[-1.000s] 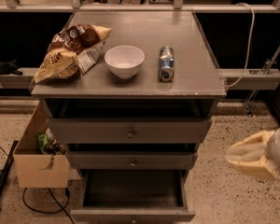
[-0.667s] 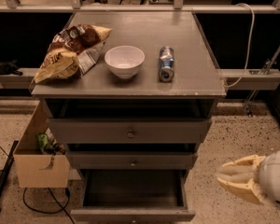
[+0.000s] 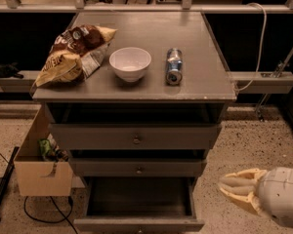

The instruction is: Close bottom drawer

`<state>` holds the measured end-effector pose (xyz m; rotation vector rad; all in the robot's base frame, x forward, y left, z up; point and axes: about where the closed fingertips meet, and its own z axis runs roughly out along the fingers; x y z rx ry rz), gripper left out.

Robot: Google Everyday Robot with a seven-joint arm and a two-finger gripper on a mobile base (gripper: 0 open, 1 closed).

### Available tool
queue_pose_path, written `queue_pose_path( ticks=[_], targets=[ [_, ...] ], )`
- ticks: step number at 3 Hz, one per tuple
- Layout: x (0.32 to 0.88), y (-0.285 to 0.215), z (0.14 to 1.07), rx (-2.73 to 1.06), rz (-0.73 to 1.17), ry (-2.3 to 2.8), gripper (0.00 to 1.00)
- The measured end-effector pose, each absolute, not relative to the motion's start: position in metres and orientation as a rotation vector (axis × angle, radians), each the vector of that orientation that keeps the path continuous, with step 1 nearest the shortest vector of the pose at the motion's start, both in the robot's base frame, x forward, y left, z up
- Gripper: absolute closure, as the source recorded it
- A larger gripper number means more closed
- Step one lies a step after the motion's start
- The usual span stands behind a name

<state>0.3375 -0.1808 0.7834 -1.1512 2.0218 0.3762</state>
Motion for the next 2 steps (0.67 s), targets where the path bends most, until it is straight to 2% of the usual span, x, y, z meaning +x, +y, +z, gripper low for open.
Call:
queue_pose_path(
  ticks=[2],
  targets=[
    [0.3365,-0.179,0.7775,-1.18,0.323,2.017,1.0]
  ],
)
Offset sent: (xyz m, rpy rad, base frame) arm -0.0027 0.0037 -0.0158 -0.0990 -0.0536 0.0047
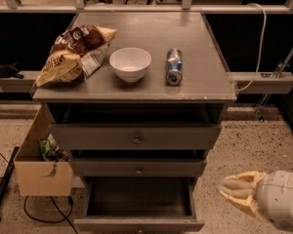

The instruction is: Close bottom drawer

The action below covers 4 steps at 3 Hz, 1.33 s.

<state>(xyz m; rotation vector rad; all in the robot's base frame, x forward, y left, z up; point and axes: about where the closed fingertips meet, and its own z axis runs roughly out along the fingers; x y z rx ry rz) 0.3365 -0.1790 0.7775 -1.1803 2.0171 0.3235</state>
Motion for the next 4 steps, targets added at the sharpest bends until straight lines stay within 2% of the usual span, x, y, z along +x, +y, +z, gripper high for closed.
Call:
queue_pose_path(
  ticks=[1,2,3,4],
  targets=[
    [0.342,-0.184,0.755,-1.198,0.264,2.003,1.0],
    [0.36,-0.213,0.726,-1.2,0.168,1.949,1.0],
    [0.371,-0.236,0.71,-1.231,0.123,1.91,1.0],
    [0.371,-0.236,0.708,-1.239,0.125,1.904,1.0]
  ],
)
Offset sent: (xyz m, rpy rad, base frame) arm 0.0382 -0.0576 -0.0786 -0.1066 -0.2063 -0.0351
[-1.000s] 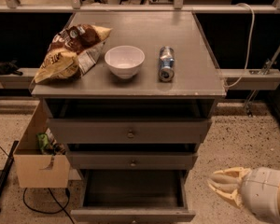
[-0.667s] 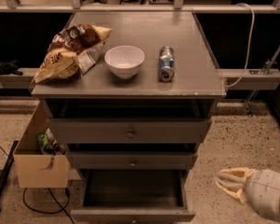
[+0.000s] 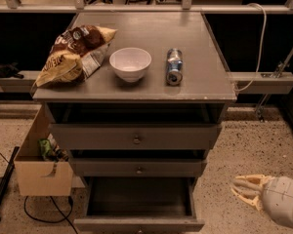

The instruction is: Close bottom drawer

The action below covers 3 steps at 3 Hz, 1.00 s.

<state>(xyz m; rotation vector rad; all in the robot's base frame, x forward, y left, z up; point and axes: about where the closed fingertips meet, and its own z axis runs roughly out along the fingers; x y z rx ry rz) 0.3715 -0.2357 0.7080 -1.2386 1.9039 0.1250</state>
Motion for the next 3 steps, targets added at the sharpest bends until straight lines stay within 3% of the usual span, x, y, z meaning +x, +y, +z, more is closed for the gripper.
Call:
queue_pose_path(
  ticks=[3],
  targets=[
    [0.357,-0.195,0.632,-1.39,0.106,1.96,1.0]
  ],
)
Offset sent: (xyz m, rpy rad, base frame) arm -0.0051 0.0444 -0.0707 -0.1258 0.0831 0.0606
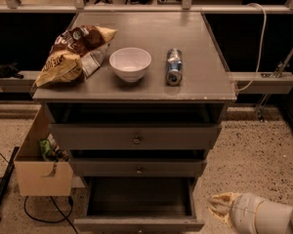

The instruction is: Close bottom drawer

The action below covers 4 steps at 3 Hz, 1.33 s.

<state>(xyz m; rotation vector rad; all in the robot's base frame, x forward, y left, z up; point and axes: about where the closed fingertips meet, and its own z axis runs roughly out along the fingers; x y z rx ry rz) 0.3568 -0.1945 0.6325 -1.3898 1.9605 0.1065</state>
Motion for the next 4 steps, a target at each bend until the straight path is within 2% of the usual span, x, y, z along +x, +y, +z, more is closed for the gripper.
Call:
queue_pose_path(
  ticks=[2,4],
  targets=[
    [0.34,-0.186,0.529,-1.368,0.136,2.061,1.0],
    [0.35,-0.168,0.505,-1.397,0.163,2.074,1.0]
  ],
)
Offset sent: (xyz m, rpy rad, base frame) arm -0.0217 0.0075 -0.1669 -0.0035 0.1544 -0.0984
